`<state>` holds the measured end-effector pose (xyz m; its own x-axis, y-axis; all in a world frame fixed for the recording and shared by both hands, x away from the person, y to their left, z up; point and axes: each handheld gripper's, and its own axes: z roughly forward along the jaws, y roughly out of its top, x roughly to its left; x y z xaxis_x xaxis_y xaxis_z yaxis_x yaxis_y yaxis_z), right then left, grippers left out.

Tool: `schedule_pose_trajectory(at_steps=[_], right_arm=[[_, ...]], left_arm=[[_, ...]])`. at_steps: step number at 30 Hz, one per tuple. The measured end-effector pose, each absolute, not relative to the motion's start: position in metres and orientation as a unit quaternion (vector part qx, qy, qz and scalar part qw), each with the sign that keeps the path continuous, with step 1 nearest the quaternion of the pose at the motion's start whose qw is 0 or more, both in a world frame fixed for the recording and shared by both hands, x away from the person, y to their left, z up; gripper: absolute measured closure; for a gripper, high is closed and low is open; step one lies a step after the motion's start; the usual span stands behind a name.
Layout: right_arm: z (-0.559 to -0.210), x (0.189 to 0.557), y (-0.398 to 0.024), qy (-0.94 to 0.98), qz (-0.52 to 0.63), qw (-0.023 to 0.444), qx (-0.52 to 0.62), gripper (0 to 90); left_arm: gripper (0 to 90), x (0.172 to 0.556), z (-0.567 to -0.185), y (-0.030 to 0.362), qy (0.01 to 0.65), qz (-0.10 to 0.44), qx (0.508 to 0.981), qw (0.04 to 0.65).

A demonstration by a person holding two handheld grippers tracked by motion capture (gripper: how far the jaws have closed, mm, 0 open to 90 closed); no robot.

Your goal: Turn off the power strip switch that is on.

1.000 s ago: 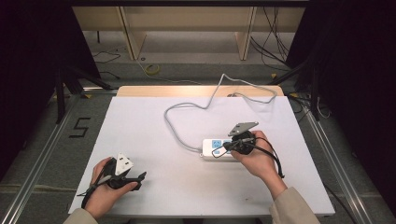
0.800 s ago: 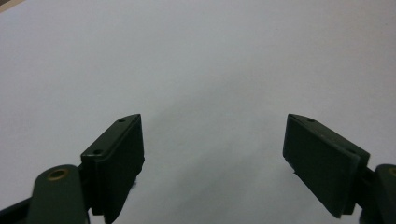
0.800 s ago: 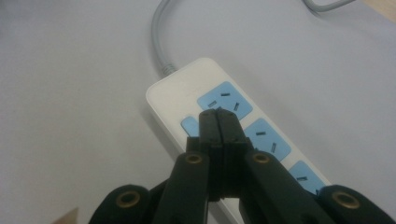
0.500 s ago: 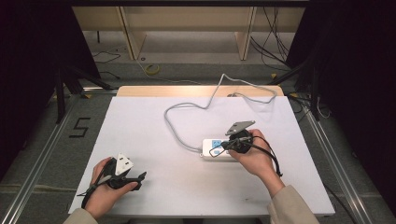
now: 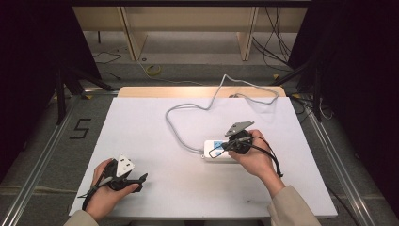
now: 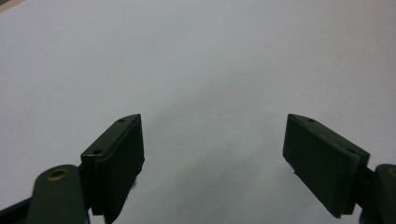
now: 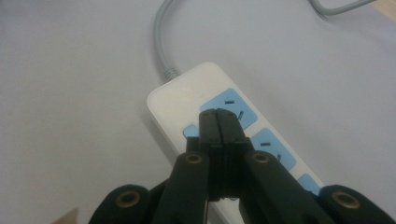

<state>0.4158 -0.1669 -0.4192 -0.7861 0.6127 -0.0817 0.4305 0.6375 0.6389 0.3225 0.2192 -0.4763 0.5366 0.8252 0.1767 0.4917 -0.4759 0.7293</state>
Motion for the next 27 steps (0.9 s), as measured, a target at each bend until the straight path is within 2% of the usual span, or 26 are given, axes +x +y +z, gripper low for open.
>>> schedule_pose_trajectory(at_steps=[27], right_arm=[[-0.4179,0.4201,-0.1589,0.896,0.308,0.145,0.286,90.0]], left_arm=[[20.2,0.3225,-0.4761,0.2194,0.404,0.264,0.817,0.317]])
